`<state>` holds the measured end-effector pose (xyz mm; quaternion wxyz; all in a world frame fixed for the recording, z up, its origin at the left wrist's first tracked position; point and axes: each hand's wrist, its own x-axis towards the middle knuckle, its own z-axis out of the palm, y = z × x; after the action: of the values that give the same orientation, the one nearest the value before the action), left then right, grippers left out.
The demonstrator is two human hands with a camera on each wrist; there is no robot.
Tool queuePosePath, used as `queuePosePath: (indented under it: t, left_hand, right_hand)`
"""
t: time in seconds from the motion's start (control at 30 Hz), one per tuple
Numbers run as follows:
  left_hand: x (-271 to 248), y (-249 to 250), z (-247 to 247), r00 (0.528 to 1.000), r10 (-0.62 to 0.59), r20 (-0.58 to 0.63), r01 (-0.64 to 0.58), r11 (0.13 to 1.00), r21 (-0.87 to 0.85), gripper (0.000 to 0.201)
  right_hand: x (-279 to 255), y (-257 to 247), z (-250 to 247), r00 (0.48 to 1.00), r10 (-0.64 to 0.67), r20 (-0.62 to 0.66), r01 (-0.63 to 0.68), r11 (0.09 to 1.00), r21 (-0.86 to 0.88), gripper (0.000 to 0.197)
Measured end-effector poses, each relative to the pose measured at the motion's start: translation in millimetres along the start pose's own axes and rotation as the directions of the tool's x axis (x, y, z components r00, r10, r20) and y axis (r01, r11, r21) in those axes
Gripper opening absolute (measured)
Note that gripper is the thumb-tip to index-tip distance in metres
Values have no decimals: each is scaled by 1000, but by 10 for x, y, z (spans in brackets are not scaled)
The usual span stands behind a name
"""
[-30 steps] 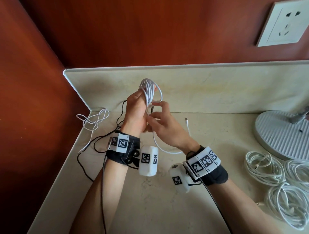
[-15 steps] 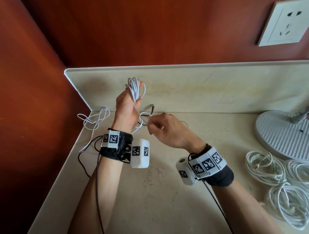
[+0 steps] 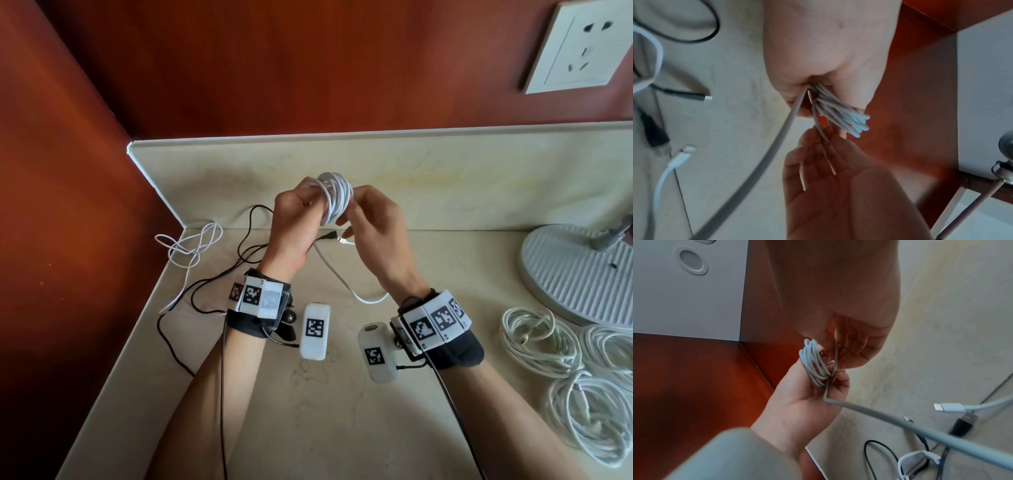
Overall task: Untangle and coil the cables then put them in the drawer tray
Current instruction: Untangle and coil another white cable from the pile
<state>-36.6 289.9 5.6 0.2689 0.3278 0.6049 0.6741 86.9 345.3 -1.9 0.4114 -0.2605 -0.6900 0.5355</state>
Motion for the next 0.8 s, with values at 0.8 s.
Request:
queuePosePath:
  t: [0.8]
  left_hand:
    - [22, -23, -155, 978, 206, 18, -204, 947, 247, 16]
  right_hand:
    - [-12, -28, 48, 1000, -2, 17, -1, 985, 172, 13]
